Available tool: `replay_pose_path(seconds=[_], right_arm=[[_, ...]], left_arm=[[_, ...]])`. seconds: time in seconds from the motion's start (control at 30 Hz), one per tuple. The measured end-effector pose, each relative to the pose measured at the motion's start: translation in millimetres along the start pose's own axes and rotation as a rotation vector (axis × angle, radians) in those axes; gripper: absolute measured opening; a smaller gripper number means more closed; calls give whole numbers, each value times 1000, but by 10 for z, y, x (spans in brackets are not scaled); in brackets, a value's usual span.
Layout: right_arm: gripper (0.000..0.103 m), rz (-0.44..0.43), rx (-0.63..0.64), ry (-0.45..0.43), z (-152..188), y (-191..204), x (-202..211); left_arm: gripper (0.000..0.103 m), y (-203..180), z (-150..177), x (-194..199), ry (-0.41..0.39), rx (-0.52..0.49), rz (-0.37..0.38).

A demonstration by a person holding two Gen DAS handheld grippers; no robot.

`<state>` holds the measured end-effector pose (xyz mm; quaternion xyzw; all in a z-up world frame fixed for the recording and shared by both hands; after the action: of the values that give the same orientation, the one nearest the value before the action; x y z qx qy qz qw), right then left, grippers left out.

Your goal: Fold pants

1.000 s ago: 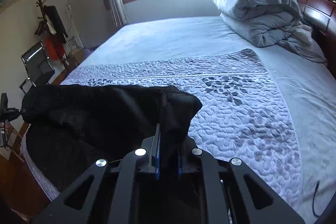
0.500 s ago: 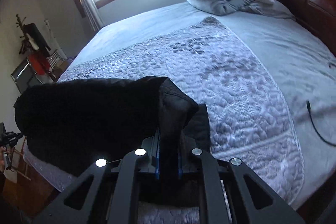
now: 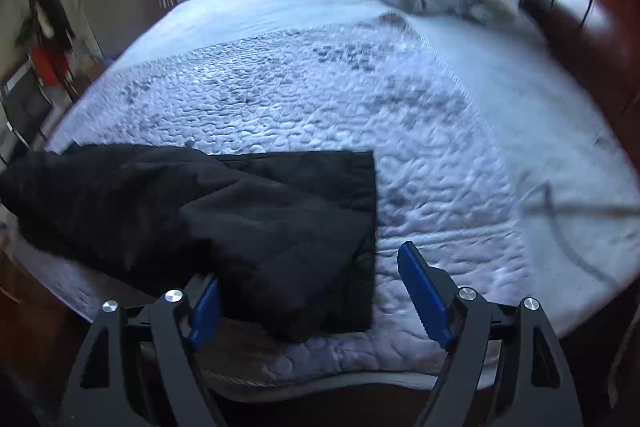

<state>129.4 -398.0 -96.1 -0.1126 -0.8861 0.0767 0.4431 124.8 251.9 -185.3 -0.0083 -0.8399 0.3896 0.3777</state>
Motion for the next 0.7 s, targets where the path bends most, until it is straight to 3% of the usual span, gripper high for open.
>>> replay_pose_path(seconds=[0.07,0.17,0.2,0.3,0.4,0.47,0.57,0.7], right_arm=[[81,13,118,-88,-205,301,275],[84,-84,285,-204,-540,1093,687],[85,-124,316,-236,-618,1336,789],[87,-354,419,-279,-771,2430,1043],[87,-464,497,-256,-704,3175,1052],[87,-552,515,-215,-583,3645,1028],[87,-631,501,-132,-391,4092,961],[87,-664,493,-69,-130,4329,877]], left_arm=[[87,-78,76,-64,21,-42,-23],[89,-139,189,-182,50,-68,-54],[89,-160,201,-219,47,-70,-35],[89,-241,205,-307,41,-68,5],[89,-329,109,-371,13,5,88],[90,-268,-4,-397,-2,95,101],[90,-83,-164,-479,9,254,97],[90,69,-279,-595,68,343,82]])
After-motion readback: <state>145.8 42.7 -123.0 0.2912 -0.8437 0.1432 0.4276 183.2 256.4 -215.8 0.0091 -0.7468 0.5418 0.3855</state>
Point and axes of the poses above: each gripper's, at about its wrist camera, not at the fingertips, and x roughly against the way its jaws point, y to its left, z to its underside, the point moved 10 cm from there along -x, roughly the way its jaws point, and after that the axes turned 11 degrees about z, right-handed, at the moved point
